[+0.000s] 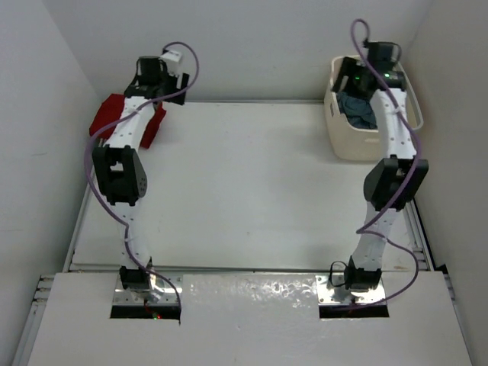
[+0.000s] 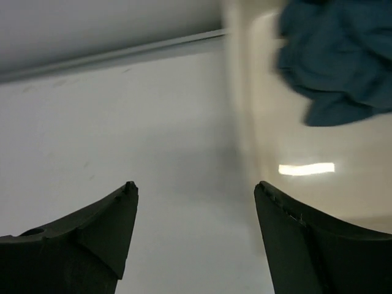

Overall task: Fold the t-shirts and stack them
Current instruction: Grab crumpled tshirt from bin with the right arm

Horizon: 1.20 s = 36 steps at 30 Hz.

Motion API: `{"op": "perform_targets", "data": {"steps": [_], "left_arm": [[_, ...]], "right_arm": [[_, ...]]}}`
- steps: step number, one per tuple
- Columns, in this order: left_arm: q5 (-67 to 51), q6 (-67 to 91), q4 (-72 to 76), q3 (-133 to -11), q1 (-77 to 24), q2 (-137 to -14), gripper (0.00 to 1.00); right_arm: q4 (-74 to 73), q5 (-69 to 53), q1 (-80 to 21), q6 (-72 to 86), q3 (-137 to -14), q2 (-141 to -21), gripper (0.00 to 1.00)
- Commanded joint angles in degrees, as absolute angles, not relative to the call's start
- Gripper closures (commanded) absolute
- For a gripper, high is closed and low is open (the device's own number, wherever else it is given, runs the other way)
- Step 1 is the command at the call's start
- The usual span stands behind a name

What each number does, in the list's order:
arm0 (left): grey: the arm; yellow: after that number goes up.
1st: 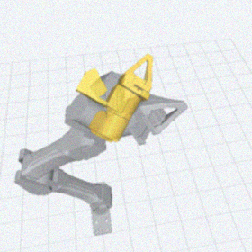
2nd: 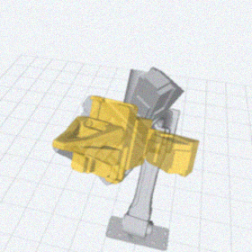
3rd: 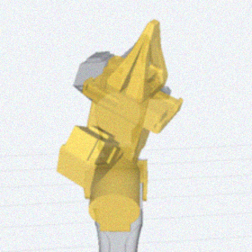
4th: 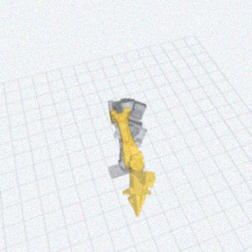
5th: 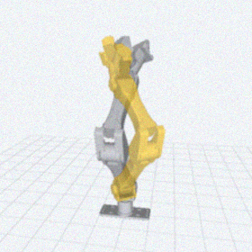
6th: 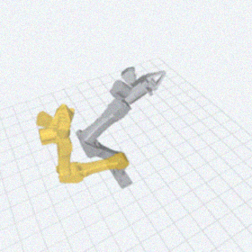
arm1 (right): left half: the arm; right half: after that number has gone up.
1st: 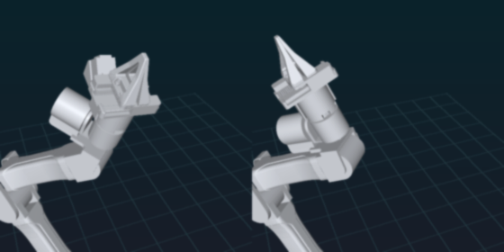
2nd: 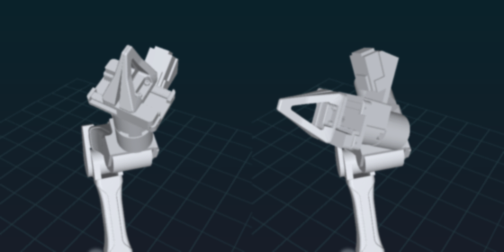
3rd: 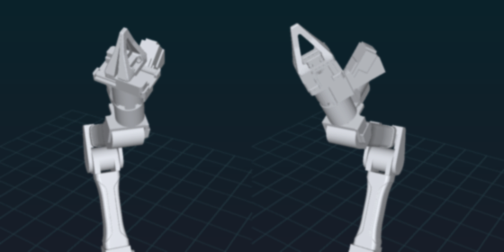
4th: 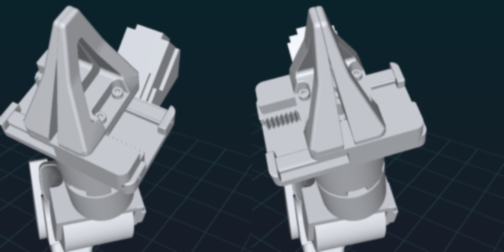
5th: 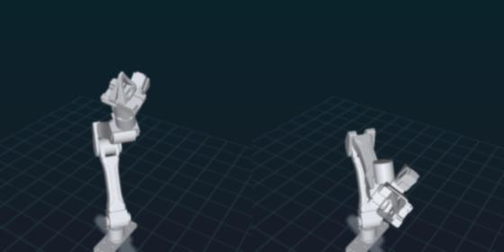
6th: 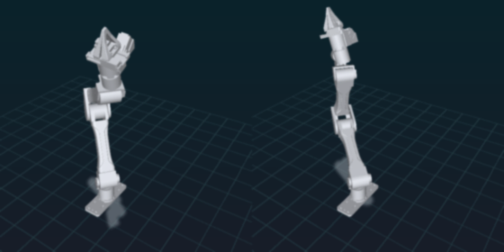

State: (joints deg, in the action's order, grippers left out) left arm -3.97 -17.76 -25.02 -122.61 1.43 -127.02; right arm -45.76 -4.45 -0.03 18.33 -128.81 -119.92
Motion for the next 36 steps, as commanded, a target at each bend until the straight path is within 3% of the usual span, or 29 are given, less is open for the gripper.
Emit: {"op": "perform_targets", "data": {"steps": [1, 4, 8, 11, 13, 15, 18, 22, 28, 34, 36], "left_arm": [[-10.8, -19.2, -30.1, -117.1, -0.8, -122.5, 0.23], [-10.1, -21.4, -31.4, -110.9, -3.1, -120.7, 0.23], [-9.4, -22.3, -33.7, -107.3, -4.2, -120.6, 0.25], [-8.8, -22.7, -34.5, -104.9, -4.6, -120.4, 0.26], [-8.3, -23.4, -34.4, -103.7, -4.7, -120.5, 0.26], [-8.5, -23.7, -35.0, -103.8, -5.0, -121.0, 0.26], [-8.0, -23.1, -36.4, -106.2, -5.1, -122.9, 0.26], [-7.6, -21.8, -37.4, -109.1, -5.3, -124.5, 0.26], [-6.9, -21.6, -37.1, -108.8, -5.9, -123.6, 0.26], [-6.5, -22.2, -37.0, -107.8, -6.2, -122.6, 0.26], [-5.8, -22.8, -36.7, -107.3, -6.2, -122.4, 0.26]], "right_arm": [[-35.4, 1.8, 7.9, 24.2, -127.2, -123.1, 0.25], [-33.2, 6.5, 10.3, 24.2, -140.2, -131.8, 0.24], [-24.7, 13.0, 11.8, 23.1, -135.4, -135.7, 0.23], [-25.6, 15.9, 11.8, 21.3, -141.8, -143.9, 0.23], [-22.3, 17.3, 11.8, 21.0, -138.5, -144.9, 0.23], [-21.7, 17.8, 11.6, 20.4, -136.8, -145.5, 0.32], [-26.1, 18.8, 11.1, 18.4, -137.2, -146.4, 0.34], [-33.9, 22.3, 11.1, 16.3, -126.1, -141.3, 0.26], [-39.3, 21.1, 11.1, 10.5, -110.3, -131.4, 0.23], [-42.5, 16.4, 12.6, 7.6, -105.3, -123.0, 0.26], [-45.2, 14.4, 13.4, 7.6, -107.6, -122.1, 0.36]]}}
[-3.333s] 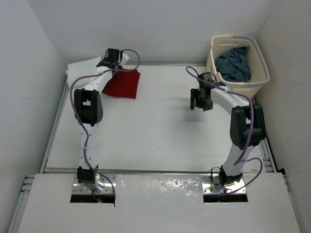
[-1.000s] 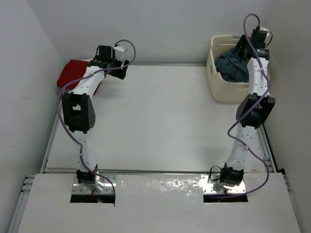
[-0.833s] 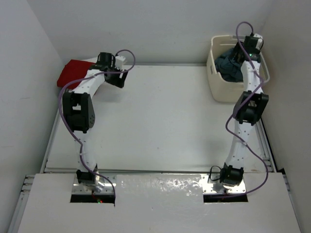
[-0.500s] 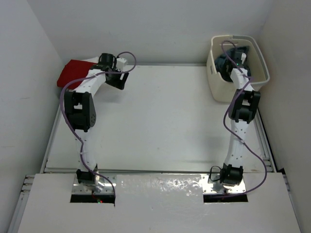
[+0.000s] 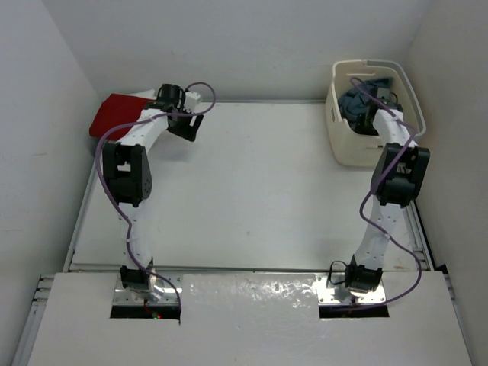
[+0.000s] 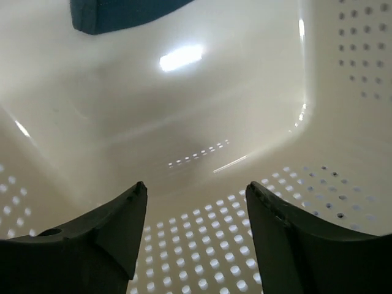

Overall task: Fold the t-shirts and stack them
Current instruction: Grab crumpled tshirt from bin with the right arm

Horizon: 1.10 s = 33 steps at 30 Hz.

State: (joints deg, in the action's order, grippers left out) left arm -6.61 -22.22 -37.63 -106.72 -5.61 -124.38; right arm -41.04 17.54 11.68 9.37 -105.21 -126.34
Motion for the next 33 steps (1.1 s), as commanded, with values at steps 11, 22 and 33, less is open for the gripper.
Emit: {"op": "perform_targets", "data": {"steps": [11, 22, 33], "left_arm": [[-5.5, -24.9, -35.9, -107.3, -6.2, -124.0, 0.26], [-4.7, -27.1, -37.6, -110.1, -6.2, -126.3, 0.25], [-4.4, -26.5, -36.8, -109.2, -6.2, -126.8, 0.25]], "right_arm": [[-48.9, 11.4, 13.4, 8.4, -130.7, -129.6, 0.26], [-26.1, 13.3, 13.2, 16.6, -142.7, -150.8, 0.12], [-30.9, 27.4, 9.2, 7.9, -142.4, -159.7, 0.43]]}}
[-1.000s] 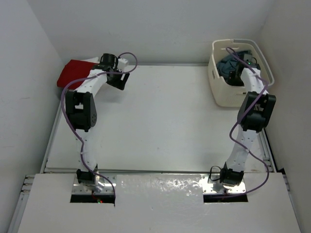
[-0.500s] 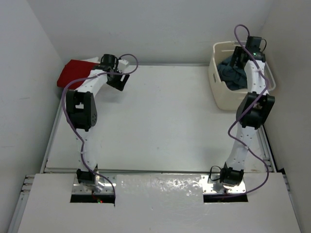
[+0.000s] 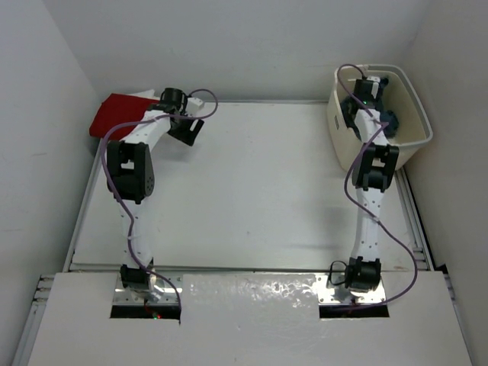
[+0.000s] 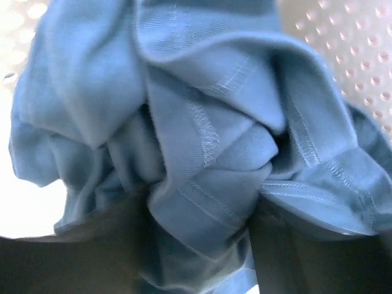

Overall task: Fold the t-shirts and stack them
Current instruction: Grab crumpled tshirt from bin with the right arm

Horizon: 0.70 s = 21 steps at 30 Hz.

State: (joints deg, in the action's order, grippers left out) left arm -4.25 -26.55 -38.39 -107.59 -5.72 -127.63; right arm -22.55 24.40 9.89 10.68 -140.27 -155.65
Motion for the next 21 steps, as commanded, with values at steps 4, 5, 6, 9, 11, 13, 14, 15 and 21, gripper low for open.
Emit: {"op": "perform_targets", "data": {"steps": [4, 5, 6, 9, 11, 13, 14, 15, 21], "left_arm": [[-4.0, -25.6, -37.0, -109.7, -6.2, -127.7, 0.25], [-4.2, -25.3, -37.4, -110.1, -6.2, -128.2, 0.25], [-4.4, -25.1, -38.3, -110.4, -6.2, -128.4, 0.25], [-5.0, -24.6, -38.8, -110.4, -6.2, -127.9, 0.25], [-4.8, -24.9, -38.9, -110.0, -6.2, -127.3, 0.25], [-4.7, -25.1, -39.0, -109.6, -6.2, -126.5, 0.25], [-4.7, -25.2, -38.9, -109.1, -6.2, -126.0, 0.25], [-4.7, -25.2, -38.8, -108.6, -6.2, -125.7, 0.25], [-6.7, -24.0, -38.6, -110.5, -5.9, -123.4, 0.25]], "right_arm": [[-27.3, 25.0, 9.8, 10.7, -131.1, -152.5, 1.00], [-26.6, 23.0, 10.4, 13.1, -131.0, -149.9, 1.00], [-26.5, 22.3, 10.5, 13.9, -131.7, -148.9, 1.00], [-23.7, 20.9, 10.9, 14.9, -133.7, -143.5, 1.00], [-20.8, 20.0, 12.1, 16.6, -133.9, -139.9, 1.00], [-18.1, 18.2, 12.9, 17.4, -133.4, -133.7, 1.00], [-17.5, 17.1, 13.6, 17.8, -133.6, -130.1, 1.00], [-17.1, 16.7, 13.9, 17.8, -133.9, -128.3, 1.00], [-12.5, 6.9, 13.9, 19.9, -132.5, -112.2, 1.00]]}}
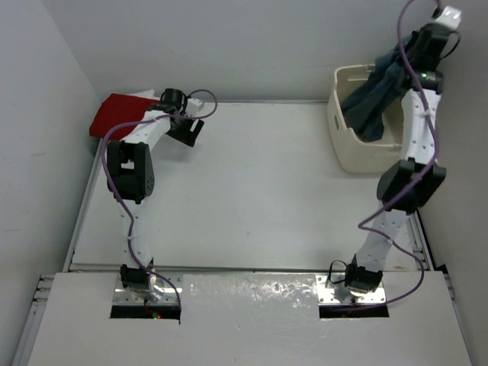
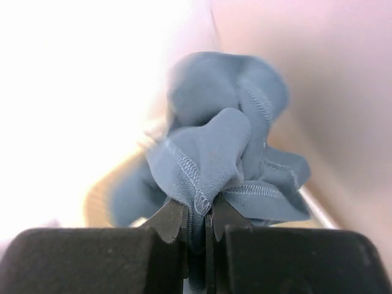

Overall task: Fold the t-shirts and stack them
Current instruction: Grab crumpled tshirt from bin with the right arm, then move the tshirt to the center of the board

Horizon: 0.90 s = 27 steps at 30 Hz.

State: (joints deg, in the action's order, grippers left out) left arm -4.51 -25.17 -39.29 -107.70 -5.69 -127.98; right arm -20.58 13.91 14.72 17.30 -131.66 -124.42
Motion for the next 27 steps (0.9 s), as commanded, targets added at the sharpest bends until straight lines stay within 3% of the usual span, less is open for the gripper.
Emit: {"op": "perform_targets", "data": {"steps": [1, 8, 14, 20, 22, 27], "left_arm": [[-7.3, -23.0, -38.8, -110.8, -5.6, -122.8, 0.25], [-11.9, -20.8, -38.1, -107.1, -3.3, -115.8, 0.25], [-17.4, -15.6, -38.5, -106.7, 4.2, -111.9, 0.25], [-12.0, -19.5, -34.4, -100.2, 6.6, -106.4, 0.25], [-11.4, -18.9, -33.9, -101.2, 6.6, -106.7, 0.25], [-12.7, -16.3, -32.7, -104.1, 6.6, -108.2, 0.25]], "right_arm": [[-10.9, 2.7, 13.9, 20.9, -130.8, -110.1, 1.00], [-3.7, -15.6, 10.4, 27.9, -126.0, -97.4, 1.00], [-0.4, -25.3, -5.3, 29.5, -128.2, -95.6, 1.00], [-2.8, -20.1, -26.8, 28.1, -129.9, -99.6, 1.00], [-6.1, -18.2, -29.0, 28.2, -128.6, -101.1, 1.00], [-12.1, -6.5, -29.5, 30.6, -105.3, -98.4, 1.00]]}}
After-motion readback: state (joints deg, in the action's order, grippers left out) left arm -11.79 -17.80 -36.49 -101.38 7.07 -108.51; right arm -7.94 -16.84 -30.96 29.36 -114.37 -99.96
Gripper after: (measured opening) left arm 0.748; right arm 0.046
